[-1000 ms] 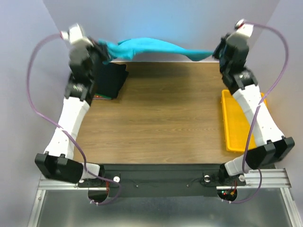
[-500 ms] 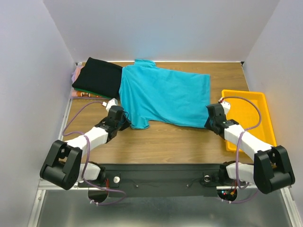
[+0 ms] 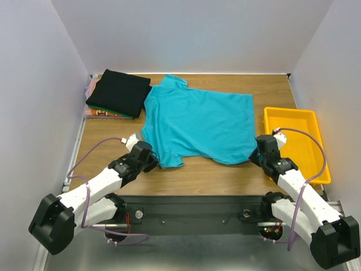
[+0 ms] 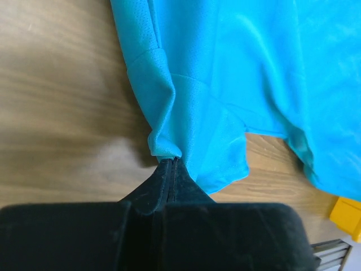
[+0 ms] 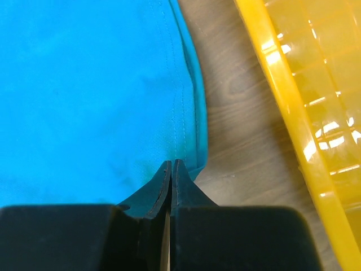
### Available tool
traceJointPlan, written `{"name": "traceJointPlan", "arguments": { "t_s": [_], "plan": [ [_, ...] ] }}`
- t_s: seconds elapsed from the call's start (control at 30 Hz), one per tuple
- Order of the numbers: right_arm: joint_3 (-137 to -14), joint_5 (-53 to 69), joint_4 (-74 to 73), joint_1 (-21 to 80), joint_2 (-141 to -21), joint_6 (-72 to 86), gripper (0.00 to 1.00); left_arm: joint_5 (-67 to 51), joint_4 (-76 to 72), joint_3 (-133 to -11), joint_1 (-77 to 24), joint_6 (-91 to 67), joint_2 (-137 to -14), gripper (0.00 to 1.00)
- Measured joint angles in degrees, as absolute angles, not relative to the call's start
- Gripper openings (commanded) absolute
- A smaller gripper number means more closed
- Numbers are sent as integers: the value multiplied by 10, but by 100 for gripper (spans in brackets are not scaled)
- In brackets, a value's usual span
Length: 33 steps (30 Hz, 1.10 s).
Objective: Fold and stack the t-shirts
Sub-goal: Flatten the tshirt out, then fold the tshirt
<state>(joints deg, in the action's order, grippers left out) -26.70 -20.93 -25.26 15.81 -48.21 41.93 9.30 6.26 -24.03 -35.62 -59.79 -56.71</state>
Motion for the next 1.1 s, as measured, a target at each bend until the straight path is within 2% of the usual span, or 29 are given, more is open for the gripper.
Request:
{"name": "traceJointPlan", "arguments": {
  "t_s": [0.27,0.53,0.87,1.1],
  "plan": [
    [-269,-204,-333,158,-442,474,0,102,176,-240,-388,-662,-520,0],
    [-325,-207,-417,158,-405,531,0,113,308,-264,-397,-686,-469,0],
    [-349,-203,-517,158,-375,570,0,102,345,-269,-398,-686,-451,0],
    [-354,-212,-503,158,-448,560,0,116,327,-314,-398,-668,-491,0]
  ]
}}
